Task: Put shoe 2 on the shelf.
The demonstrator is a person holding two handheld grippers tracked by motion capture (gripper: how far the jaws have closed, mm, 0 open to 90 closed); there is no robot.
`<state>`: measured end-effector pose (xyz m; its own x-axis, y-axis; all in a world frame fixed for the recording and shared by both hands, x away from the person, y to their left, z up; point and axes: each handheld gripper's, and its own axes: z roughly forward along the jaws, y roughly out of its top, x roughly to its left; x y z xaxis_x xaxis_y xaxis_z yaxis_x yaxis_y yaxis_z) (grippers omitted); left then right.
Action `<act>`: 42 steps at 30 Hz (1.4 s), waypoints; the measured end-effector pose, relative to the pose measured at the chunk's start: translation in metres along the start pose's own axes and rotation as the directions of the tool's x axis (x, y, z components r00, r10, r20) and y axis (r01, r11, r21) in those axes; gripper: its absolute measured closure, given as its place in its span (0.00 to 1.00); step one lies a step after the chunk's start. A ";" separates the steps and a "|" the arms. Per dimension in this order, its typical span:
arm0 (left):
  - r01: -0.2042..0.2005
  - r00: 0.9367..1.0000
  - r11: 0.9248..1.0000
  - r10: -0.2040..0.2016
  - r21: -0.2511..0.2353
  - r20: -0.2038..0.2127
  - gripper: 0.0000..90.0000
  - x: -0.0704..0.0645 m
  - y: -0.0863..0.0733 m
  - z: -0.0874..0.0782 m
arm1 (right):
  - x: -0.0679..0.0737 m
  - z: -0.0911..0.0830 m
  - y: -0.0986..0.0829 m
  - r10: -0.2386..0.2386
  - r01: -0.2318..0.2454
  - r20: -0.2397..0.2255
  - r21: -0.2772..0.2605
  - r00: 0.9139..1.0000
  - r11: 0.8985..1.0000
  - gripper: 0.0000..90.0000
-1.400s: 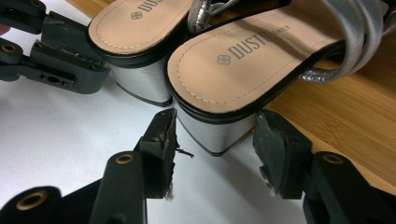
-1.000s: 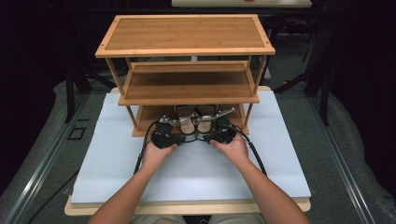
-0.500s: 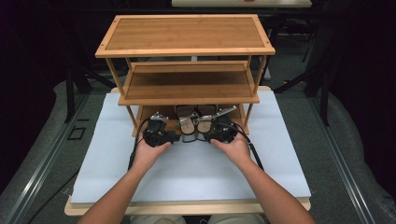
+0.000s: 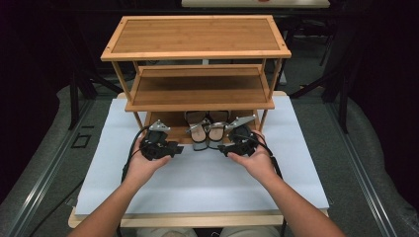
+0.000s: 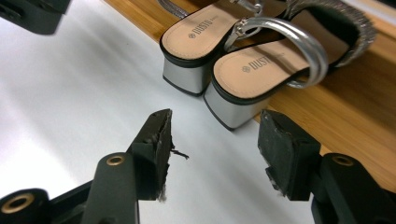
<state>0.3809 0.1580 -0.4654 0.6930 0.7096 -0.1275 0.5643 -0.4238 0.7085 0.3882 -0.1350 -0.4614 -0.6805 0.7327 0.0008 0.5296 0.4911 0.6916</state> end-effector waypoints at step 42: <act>0.161 0.984 0.986 -0.163 -0.037 -0.071 0.74 0.020 -0.133 -0.040 | 0.007 -0.052 -0.133 0.092 -0.086 0.197 -0.040 0.976 0.995 0.48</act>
<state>0.3019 0.2516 -0.5342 0.5582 0.8071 -0.1922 0.6517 -0.2832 0.7036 0.2865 -0.2194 -0.5154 -0.5157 0.8532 -0.0773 0.5656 0.4069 0.7173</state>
